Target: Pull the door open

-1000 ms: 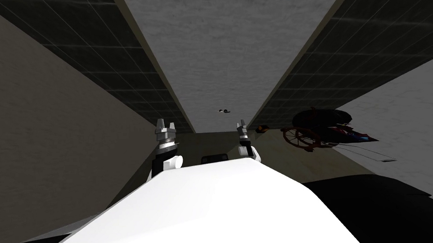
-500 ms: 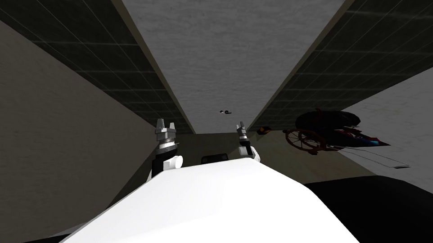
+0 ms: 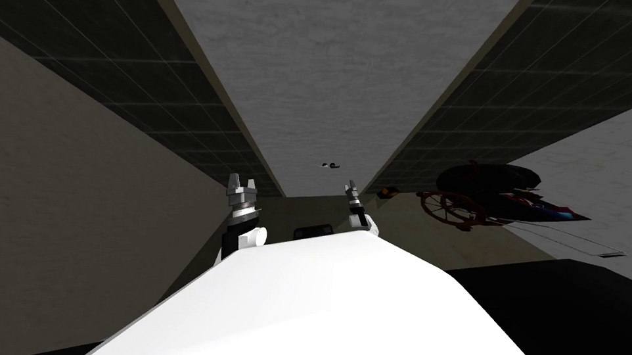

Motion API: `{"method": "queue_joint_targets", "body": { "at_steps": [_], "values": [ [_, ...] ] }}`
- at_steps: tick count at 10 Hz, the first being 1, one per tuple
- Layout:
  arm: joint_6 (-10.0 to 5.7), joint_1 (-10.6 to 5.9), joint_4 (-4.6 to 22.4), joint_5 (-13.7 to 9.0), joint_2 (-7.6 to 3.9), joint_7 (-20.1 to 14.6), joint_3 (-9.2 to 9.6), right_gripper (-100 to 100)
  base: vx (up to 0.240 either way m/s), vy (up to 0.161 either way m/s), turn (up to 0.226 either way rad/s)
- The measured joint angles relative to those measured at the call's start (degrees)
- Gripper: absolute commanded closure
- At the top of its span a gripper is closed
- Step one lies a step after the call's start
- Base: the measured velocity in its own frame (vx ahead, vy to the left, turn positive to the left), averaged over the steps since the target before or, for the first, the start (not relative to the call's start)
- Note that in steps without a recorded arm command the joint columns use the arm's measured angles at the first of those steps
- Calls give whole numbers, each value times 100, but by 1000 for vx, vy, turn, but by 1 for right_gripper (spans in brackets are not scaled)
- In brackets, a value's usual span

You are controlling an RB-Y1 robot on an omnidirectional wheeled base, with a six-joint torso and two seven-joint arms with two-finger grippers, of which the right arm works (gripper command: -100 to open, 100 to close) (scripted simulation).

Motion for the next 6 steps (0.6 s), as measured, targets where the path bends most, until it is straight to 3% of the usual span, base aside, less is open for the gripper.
{"method": "queue_joint_targets", "body": {
  "at_steps": [6],
  "values": [
    [-217,-331,945,41,-146,-141,-121,-100,87,-4,14]
  ]
}}
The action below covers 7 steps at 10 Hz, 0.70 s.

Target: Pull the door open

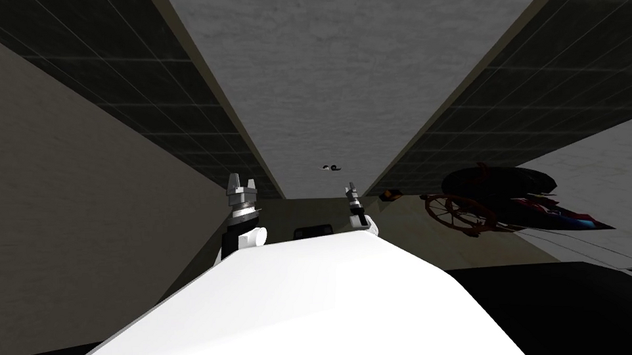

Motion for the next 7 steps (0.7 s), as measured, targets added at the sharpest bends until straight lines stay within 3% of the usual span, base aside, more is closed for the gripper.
{"method": "queue_joint_targets", "body": {
  "at_steps": [7],
  "values": [
    [-306,-393,1199,61,-166,-176,-151,-100,98,2,15]
  ]
}}
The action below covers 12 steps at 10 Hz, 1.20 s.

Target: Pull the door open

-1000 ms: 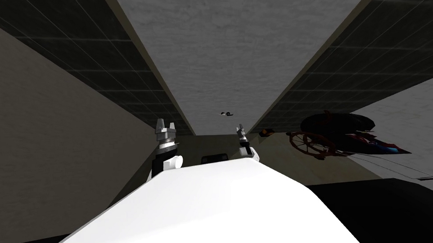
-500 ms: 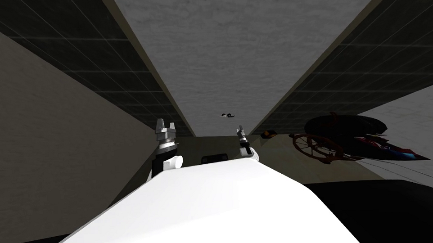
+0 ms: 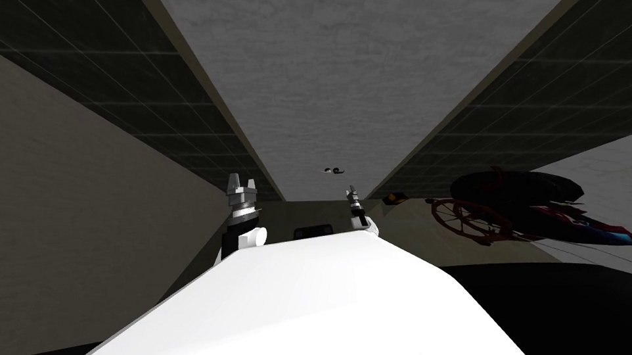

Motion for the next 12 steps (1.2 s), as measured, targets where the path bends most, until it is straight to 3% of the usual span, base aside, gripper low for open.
{"method": "queue_joint_targets", "body": {
  "at_steps": [4,12],
  "values": [
    [-170,-261,695,32,-68,-67,-82,-100,98,-1,15],
    [-433,-594,1728,84,-219,-240,-218,-100,103,-2,13]
  ]
}}
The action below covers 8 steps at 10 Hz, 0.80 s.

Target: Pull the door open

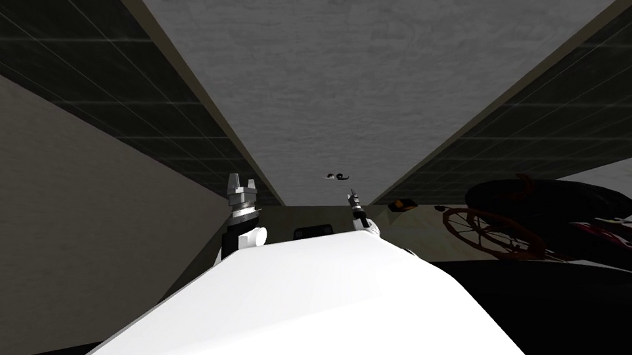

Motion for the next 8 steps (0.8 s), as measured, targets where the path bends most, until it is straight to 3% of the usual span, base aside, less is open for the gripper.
{"method": "queue_joint_targets", "body": {
  "at_steps": [3,6,8],
  "values": [
    [-103,-149,402,17,-60,-63,-48,-100,111,-6,11],
    [-157,-231,623,29,-90,-100,-76,-100,62,-9,-3],
    [-255,-152,907,-94,-268,-62,-289,-100,82,-36,-2]
  ]
}}
